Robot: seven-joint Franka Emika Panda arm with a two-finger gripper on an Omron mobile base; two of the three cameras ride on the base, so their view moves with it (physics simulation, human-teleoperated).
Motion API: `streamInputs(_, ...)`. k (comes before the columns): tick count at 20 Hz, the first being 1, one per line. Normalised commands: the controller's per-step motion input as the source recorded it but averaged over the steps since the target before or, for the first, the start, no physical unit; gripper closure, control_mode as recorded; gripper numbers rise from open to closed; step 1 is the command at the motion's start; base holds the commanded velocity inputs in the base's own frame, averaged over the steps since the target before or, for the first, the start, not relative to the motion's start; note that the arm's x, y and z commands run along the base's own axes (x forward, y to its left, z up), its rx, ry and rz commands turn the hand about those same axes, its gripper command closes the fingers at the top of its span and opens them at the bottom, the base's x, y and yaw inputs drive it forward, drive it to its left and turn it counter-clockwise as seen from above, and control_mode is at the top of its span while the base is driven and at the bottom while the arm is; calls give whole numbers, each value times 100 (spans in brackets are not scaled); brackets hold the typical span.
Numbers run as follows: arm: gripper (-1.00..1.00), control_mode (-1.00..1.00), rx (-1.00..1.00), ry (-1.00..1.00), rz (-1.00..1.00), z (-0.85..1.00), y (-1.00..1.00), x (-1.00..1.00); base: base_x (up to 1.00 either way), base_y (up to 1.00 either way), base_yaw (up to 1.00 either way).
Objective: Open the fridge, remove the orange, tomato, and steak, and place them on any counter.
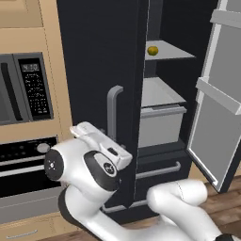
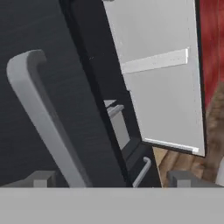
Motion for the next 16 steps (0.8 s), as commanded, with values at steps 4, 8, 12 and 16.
streamInputs(4,-100,-100,32,-6,17,0,-86,-32,0,0,0)
streamInputs(8,-100,-100,37,0,29,0,-77,-11,0,0,0)
streamInputs(12,-100,-100,34,0,46,0,-52,-23,0,0,0)
streamInputs(16,-100,-100,23,0,45,0,-28,-19,0,0,0)
